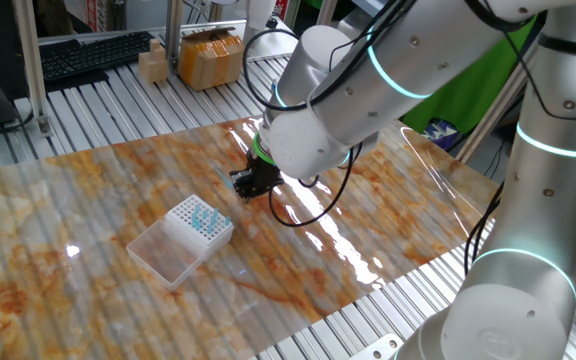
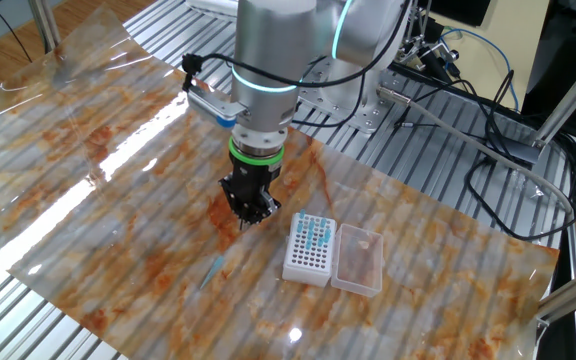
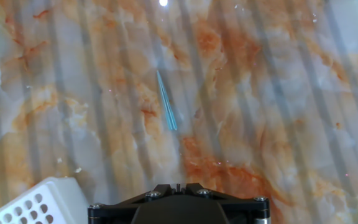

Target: Insert a medium pipette tip into the holder for medium pipette tips

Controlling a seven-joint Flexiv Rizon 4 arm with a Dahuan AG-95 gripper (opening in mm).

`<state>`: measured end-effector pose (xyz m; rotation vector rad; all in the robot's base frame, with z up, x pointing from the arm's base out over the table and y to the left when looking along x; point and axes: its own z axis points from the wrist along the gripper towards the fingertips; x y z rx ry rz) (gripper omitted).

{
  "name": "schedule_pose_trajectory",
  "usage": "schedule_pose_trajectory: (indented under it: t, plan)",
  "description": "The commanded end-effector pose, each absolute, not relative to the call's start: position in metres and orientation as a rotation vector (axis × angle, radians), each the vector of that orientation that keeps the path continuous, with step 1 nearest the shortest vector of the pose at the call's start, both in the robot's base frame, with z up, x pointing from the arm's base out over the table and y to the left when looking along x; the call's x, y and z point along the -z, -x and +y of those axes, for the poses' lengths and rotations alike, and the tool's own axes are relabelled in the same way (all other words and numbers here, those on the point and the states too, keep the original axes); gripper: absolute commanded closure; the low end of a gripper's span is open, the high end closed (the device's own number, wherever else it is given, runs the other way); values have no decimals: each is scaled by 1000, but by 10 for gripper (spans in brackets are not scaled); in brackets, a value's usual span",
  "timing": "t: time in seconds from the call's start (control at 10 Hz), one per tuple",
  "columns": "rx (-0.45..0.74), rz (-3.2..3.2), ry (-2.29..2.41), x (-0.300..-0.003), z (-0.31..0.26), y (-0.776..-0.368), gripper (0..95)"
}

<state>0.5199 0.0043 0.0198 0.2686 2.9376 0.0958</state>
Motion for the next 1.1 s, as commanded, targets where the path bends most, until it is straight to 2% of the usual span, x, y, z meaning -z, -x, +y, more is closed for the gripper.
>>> schedule_pose_trajectory:
  t: [0.1,1.1]
  plan:
    - [-96,2936,-263,-18,5,-521,950]
    - [-95,2929,-275,-14,3,-531,950]
